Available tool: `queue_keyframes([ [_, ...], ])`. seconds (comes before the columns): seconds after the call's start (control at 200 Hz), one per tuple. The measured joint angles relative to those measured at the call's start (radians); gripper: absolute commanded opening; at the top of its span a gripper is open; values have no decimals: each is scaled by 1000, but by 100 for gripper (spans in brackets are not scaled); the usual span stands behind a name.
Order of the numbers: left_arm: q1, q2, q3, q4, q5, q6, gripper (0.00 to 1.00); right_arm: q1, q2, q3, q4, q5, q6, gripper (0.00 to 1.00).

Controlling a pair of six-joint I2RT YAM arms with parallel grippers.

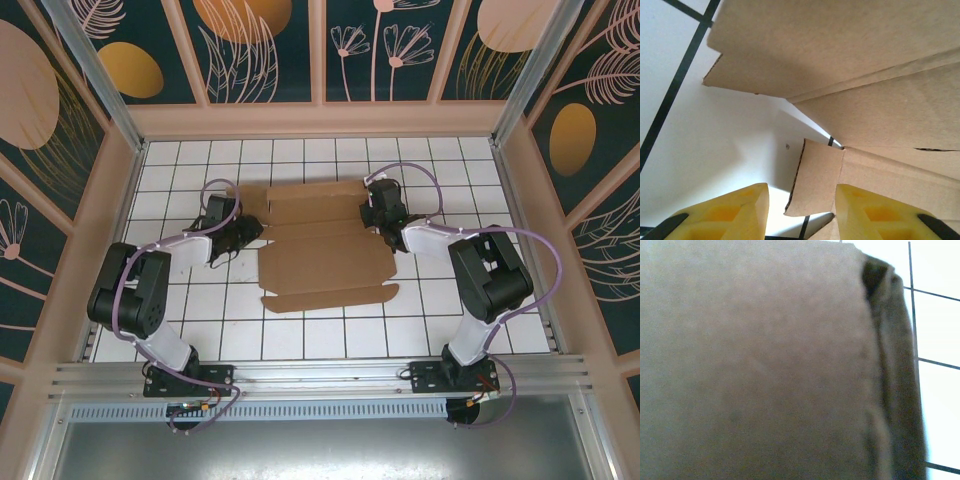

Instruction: Fold the paper box

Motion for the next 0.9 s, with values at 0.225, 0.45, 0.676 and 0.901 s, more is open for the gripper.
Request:
queue_keyframes([
  [0.225, 3, 67, 1, 29, 25, -2, 40, 0, 1, 2, -2, 0, 1, 0],
  [0.45, 0, 71, 1, 83, 83, -19, 38, 0, 3, 4, -2, 0, 1, 0],
  [0.676, -1, 81, 18, 122, 127, -20, 39, 0, 10, 14, -6, -3, 1, 0],
  [0.901, -10, 82, 20, 196, 195, -29, 38, 0, 10, 15, -7, -4, 1, 0],
])
